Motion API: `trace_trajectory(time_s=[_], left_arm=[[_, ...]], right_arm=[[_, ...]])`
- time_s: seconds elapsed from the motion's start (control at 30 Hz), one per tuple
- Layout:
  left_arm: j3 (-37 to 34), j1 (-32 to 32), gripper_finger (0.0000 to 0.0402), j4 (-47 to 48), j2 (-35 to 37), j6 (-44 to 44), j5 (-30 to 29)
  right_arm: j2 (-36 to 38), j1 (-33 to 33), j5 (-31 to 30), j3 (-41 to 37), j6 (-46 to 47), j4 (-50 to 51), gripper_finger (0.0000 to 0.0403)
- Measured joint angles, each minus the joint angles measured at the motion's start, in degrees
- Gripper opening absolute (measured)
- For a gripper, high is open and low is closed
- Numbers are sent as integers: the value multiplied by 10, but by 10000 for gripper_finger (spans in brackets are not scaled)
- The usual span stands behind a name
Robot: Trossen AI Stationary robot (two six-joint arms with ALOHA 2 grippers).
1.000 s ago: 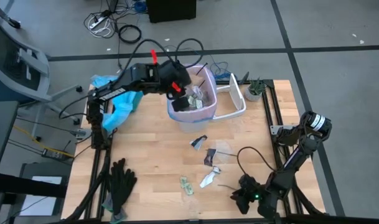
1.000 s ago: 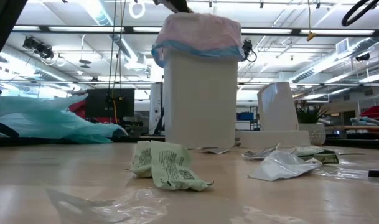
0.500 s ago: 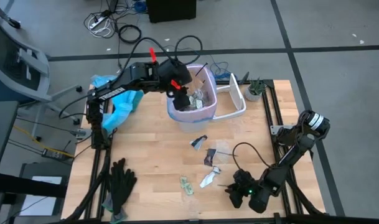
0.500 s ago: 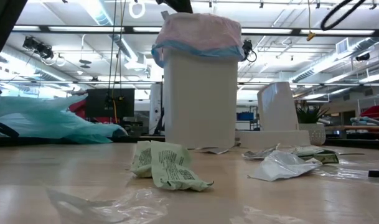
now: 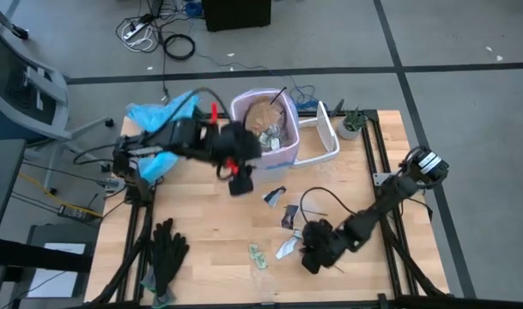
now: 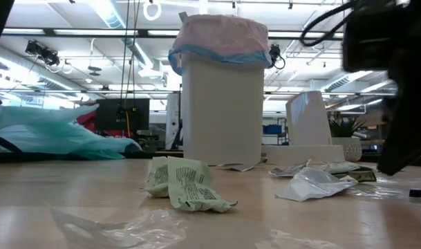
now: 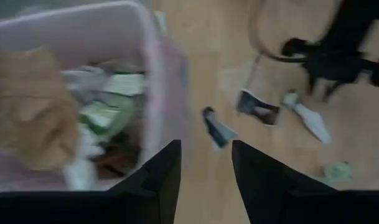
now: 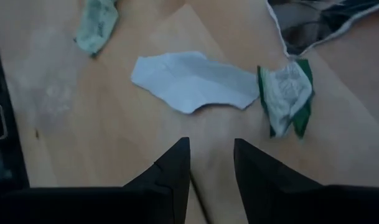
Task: Place trash/remove bag and relplace
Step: Put the clear cellophane and top black cable tie into the trash bin
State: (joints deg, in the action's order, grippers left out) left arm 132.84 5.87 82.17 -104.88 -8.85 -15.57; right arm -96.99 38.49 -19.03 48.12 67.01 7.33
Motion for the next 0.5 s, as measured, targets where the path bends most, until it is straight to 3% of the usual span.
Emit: trace_trajectory(time_s=[0.27, 0.37, 0.5], left_arm=[[-11, 112, 152, 34, -1, -52, -26], [-60, 142, 152, 32, 7, -81, -44], [-183, 175, 152, -32, 31, -109, -45]], right_arm=[[0, -97, 114, 53, -157, 48, 111], [0, -125, 132, 108, -218, 141, 111], [0, -153, 132, 192, -296, 304, 110]])
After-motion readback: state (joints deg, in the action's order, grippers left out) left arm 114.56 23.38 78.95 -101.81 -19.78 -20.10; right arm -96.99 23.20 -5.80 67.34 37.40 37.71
